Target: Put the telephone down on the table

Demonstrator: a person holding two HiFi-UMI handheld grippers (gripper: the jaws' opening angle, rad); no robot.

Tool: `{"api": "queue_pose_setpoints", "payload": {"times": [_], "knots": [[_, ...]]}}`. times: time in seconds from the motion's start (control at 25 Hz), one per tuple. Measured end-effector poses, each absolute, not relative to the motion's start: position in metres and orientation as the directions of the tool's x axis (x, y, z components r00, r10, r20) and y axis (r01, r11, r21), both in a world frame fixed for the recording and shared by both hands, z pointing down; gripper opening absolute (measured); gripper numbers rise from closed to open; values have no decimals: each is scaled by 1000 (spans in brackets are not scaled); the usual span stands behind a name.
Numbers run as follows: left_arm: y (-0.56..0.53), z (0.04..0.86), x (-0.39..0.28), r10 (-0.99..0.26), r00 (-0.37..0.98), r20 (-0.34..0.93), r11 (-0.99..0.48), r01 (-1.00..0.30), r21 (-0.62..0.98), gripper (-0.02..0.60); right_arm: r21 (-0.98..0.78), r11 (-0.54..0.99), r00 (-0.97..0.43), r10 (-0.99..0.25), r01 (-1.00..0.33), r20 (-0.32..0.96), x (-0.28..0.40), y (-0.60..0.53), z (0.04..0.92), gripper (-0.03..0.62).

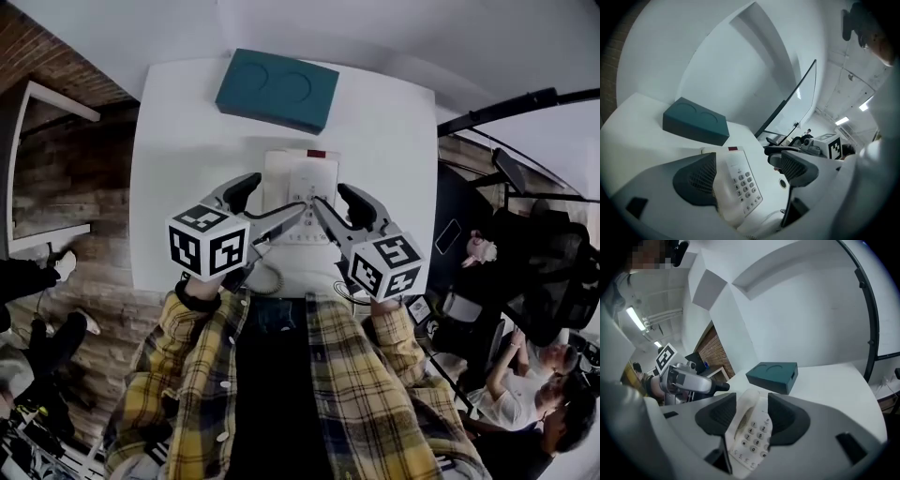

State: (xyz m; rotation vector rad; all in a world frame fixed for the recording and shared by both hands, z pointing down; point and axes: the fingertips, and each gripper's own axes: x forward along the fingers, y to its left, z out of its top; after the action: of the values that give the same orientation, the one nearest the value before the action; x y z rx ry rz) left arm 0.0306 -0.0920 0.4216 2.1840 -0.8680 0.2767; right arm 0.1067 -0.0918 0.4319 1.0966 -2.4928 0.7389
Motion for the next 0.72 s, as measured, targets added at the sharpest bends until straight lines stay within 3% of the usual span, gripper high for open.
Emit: {"api": "queue_pose_setpoints", "payload": {"times": [0.56, 0.68, 0.72], "knots": [[-83, 295, 37, -636, 754, 164, -653, -640, 406, 430, -186, 701, -724, -650, -689, 232, 78, -86, 309, 154], [-79, 273, 36, -660, 743, 113, -673, -651, 350, 356, -160, 708, -725, -659, -687, 198, 77, -84, 291, 147], [-79, 266, 34, -676, 731, 95, -672, -664, 327, 258, -152, 710, -726, -661, -687, 189, 77, -83, 286, 146]]}}
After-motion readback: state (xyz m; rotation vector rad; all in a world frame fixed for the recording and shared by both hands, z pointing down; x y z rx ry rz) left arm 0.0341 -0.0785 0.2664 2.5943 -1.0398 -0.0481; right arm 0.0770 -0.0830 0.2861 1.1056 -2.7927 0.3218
